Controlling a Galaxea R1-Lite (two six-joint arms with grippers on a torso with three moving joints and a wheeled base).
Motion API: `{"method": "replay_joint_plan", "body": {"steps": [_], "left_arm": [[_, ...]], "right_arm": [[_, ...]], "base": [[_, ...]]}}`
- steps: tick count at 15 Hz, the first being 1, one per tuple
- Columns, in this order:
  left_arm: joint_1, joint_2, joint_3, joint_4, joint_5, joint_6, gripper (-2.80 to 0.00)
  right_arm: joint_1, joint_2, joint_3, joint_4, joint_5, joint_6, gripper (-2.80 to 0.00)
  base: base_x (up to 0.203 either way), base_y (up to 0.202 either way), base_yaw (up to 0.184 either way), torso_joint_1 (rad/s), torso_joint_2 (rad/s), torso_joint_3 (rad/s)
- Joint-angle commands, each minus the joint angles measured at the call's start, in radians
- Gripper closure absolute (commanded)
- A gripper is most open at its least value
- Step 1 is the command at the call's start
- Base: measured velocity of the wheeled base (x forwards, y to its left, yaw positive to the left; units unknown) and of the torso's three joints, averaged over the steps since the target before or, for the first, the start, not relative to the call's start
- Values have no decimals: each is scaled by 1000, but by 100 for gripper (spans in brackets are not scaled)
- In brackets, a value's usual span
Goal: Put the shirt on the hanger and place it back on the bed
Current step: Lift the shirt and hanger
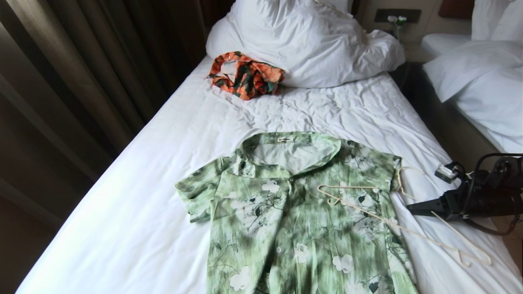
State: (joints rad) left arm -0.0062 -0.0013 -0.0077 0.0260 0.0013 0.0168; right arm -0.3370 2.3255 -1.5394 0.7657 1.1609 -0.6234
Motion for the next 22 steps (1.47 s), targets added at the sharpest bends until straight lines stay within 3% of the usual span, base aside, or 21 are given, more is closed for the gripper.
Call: {"method": "replay_joint_plan", "body": {"steps": [1, 8, 16, 22], "left_arm": [[0, -2, 0, 0, 0, 0, 0], [0, -2, 0, 0, 0, 0, 0], [0, -2, 0, 0, 0, 0, 0], [0, -2, 0, 0, 0, 0, 0]], "right_arm": [[3, -3, 1, 4, 8, -4, 0], [-20, -79, 23, 6, 8, -4, 0], [-47, -342, 148, 6, 4, -12, 0], [-36, -544, 265, 6, 4, -127, 0]], "base": [[0, 0, 0, 0, 0, 0], [0, 0, 0, 0, 0, 0], [0, 0, 0, 0, 0, 0], [0, 0, 0, 0, 0, 0]]}}
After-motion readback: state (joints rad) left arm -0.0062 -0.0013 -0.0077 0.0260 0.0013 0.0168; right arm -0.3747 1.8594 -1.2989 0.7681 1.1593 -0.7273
